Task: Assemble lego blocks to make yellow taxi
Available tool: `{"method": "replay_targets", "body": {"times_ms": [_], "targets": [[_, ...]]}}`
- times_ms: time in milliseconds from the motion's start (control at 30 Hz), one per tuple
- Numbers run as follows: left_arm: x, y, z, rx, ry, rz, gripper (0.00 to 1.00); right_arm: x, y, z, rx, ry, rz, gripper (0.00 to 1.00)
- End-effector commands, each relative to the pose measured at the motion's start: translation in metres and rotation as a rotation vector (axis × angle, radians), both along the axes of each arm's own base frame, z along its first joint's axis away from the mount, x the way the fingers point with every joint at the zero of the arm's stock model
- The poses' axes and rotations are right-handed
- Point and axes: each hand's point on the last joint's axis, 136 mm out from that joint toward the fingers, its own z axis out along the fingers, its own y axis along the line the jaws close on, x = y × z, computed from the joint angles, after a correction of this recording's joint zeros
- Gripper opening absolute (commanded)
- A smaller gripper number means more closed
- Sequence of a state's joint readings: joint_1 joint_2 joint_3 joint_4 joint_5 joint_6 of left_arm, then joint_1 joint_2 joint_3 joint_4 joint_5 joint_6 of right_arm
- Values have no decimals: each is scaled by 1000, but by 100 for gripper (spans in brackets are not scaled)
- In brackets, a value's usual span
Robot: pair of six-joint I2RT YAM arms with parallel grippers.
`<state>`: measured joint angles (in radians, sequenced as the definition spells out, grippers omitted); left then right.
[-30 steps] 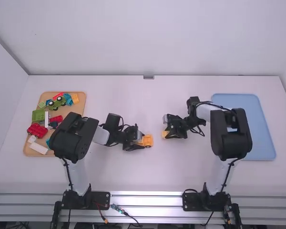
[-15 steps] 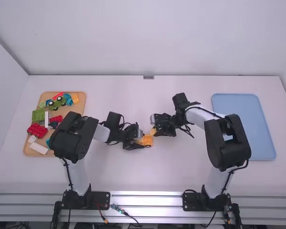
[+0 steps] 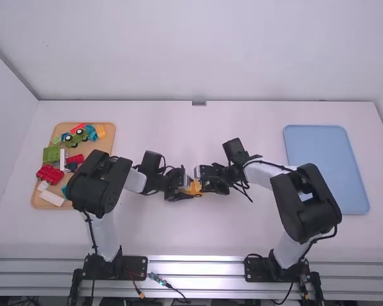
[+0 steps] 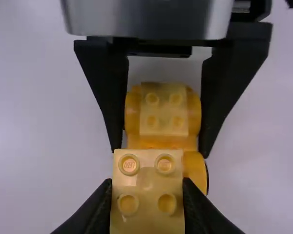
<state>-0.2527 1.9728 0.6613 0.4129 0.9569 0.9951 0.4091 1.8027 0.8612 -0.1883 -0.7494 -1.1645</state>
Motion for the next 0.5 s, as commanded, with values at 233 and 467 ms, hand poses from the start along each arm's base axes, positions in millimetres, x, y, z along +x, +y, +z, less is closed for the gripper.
{"method": "replay_targets", "body": {"times_ms": [233, 467], "targets": [[-5, -7, 0, -3, 10, -48, 45, -5, 0, -6, 59, 25, -60, 0], [-6, -8, -5, -17, 4, -46, 44, -7, 1, -7, 90, 7, -47, 0]]}}
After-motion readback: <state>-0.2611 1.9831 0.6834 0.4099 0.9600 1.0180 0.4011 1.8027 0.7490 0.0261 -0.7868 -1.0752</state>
